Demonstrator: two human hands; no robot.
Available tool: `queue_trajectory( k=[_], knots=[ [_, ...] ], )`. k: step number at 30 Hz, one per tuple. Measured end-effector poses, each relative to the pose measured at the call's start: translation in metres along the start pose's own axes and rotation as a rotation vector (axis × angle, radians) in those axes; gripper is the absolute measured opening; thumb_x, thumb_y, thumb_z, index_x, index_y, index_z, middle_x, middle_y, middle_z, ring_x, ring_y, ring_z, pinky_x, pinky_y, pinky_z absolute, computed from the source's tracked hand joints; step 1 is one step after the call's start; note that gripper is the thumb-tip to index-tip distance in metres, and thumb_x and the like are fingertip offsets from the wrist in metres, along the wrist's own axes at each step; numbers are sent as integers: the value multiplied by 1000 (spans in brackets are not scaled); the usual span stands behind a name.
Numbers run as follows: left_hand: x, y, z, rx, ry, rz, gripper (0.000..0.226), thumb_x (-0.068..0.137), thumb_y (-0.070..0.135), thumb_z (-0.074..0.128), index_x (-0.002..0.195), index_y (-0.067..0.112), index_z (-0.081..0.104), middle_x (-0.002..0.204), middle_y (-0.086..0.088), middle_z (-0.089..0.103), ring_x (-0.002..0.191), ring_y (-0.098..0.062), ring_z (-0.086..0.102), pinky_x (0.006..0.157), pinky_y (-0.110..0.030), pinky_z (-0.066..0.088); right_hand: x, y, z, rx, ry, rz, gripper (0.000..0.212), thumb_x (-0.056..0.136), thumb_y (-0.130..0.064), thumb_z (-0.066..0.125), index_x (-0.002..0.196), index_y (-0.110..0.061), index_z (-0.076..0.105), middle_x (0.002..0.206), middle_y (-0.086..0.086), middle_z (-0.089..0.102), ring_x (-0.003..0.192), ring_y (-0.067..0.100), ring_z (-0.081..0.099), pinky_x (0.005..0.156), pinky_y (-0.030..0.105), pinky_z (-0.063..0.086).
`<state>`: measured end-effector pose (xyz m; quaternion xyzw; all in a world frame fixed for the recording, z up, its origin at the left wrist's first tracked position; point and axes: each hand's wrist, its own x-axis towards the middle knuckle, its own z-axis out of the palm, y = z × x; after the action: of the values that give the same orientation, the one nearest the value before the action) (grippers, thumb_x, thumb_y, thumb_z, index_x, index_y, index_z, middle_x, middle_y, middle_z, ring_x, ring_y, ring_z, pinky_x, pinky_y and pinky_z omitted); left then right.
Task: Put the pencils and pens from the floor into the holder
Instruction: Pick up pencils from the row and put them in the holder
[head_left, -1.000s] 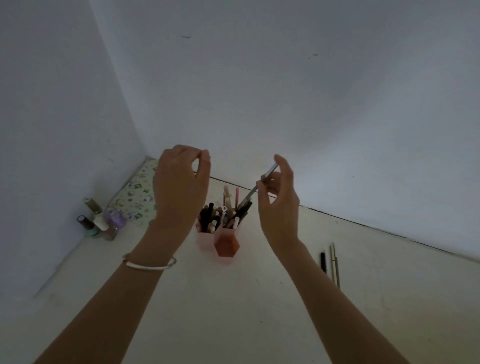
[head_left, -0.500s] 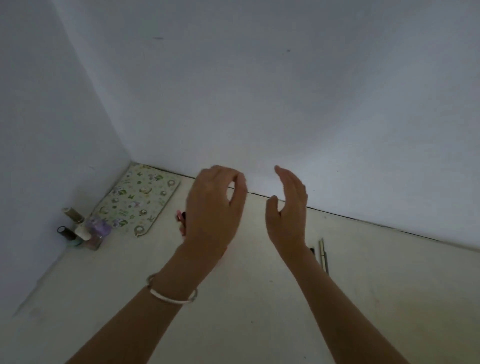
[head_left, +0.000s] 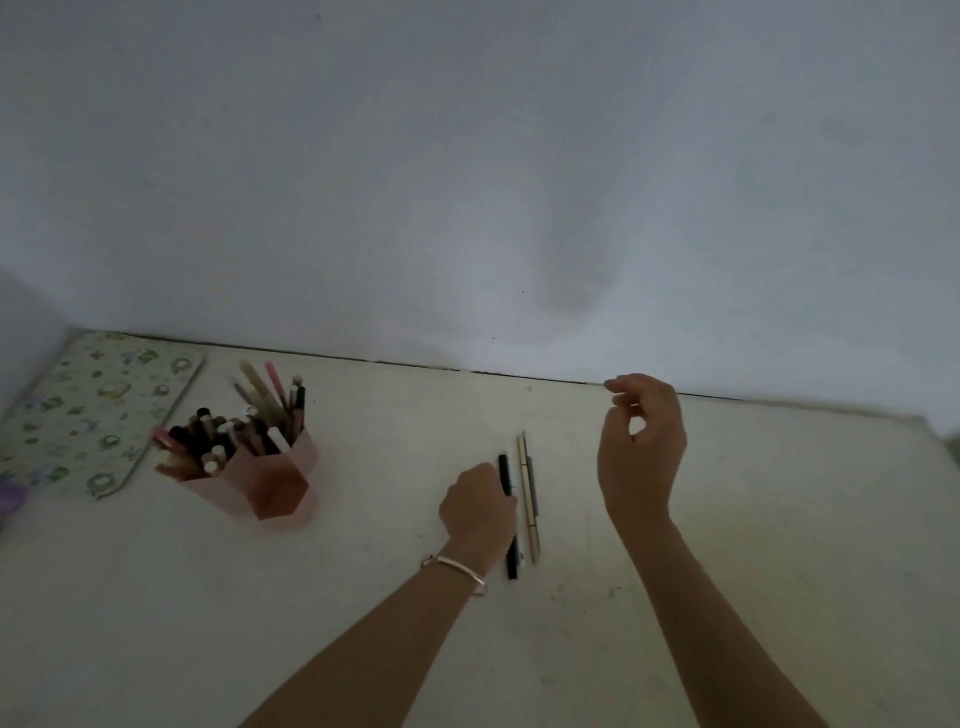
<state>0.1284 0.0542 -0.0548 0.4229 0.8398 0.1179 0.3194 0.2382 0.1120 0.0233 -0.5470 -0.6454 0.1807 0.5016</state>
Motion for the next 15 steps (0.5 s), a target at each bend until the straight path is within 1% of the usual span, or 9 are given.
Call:
queue_trajectory(
  k=[3,6,8,10,12,14,15],
  knots=[
    [4,4,4,14,21,-41,22,90,28,59,105,13,59,112,-6,63,102,-26,62,79,-31,48,-4,12,-3,5,9,34,38,76,17,47,90,-14,65,98,4,63,80,9,56,72,5,40],
    [7,8,4,-20,-17,-66,17,88,21,59,103,12,58,111,-8,63,102,-28,63,80,-32,49,-6,18,-3,5,1,58,37,77,16,47,90,-14,65,99,2,62,81,5,56,72,5,41],
    [9,8,-1,-62,-44,-81,21,87,20,63,105,10,59,112,-9,64,102,-28,63,81,-33,51,-7,20,-2,-1,-5,64,37,78,15,48,91,-15,64,98,0,62,81,2,56,70,5,41],
    [11,7,-17,-141,-33,-69,27,86,22,66,109,9,60,111,-8,65,100,-26,64,81,-31,51,-5,24,1,-31,-43,103,33,81,12,49,92,-15,65,97,-1,62,79,2,56,68,5,40],
    [8,6,-49,-228,56,-5,28,85,21,66,110,11,61,107,-5,67,95,-22,64,75,-25,46,-6,34,14,-121,-205,183,27,85,5,50,98,-12,66,96,1,66,79,9,58,69,9,40],
    [2,8,-90,-313,184,82,22,82,21,65,103,15,64,97,0,70,85,-16,64,71,-22,41,-13,49,32,-276,-440,257,24,89,-3,52,107,-9,67,100,5,68,87,16,61,77,20,45],
    [-3,9,-111,-363,241,122,17,81,21,66,97,17,64,91,3,70,81,-13,64,69,-21,40,-18,57,41,-333,-531,291,24,90,-7,53,110,-8,66,102,7,68,92,19,62,82,26,47]
  ],
)
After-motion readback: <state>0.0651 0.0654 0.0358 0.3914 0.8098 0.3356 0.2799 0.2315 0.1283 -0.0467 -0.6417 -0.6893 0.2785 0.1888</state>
